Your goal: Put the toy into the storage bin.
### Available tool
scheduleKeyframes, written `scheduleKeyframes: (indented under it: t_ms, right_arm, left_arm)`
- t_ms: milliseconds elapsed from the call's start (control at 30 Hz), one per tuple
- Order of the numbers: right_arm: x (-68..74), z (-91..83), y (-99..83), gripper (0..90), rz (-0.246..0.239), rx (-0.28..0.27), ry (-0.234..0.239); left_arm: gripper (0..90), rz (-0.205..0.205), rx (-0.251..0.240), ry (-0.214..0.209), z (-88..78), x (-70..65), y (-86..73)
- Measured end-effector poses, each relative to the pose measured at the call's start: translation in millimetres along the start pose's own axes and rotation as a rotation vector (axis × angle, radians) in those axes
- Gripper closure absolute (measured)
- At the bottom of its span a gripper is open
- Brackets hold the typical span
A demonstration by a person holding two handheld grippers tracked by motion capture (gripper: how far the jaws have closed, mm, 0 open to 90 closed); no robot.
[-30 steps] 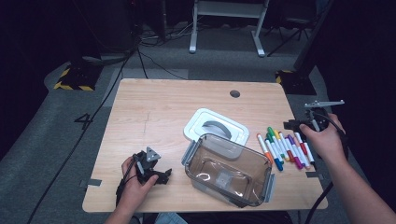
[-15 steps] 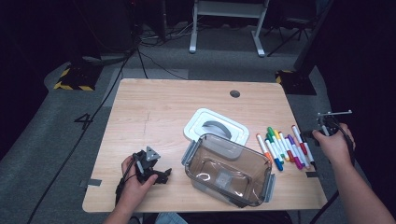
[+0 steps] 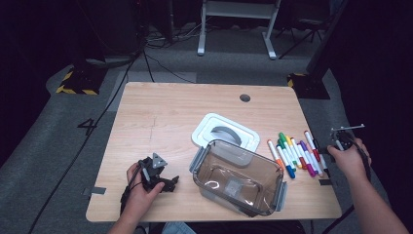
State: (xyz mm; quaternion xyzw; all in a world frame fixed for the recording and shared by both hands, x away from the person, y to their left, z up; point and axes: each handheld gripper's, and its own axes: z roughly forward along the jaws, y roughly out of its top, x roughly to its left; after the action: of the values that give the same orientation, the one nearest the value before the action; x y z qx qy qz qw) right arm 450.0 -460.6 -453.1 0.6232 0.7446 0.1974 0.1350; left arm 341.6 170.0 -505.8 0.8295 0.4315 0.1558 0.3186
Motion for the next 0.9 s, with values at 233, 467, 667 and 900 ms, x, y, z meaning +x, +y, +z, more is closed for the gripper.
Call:
scheduleKeyframes:
  t_ms: [233,467,667,900]
  right_arm:
    - [-2.0,5.5,-3.3,76.1,0.001,0.006,-0.003]
    - [3.8,8.9,-3.7,76.1,-0.018,0.013,-0.003]
    - [7.0,12.5,-3.9,76.0,-0.014,0.025,0.005]
    - [8.9,13.3,-3.1,77.3,-0.003,0.027,0.008]
  left_arm:
    - [0.0,0.003,0.0,0.001,-0.1,0.2,0.1]
    - [0.0,0.002,0.0,0.0,0.0,0.1,0.0]
    - [0.0,0.003,0.0,0.001,-0.1,0.2,0.0]
    - [0.0,0.002,0.0,0.0,0.0,0.1,0.0]
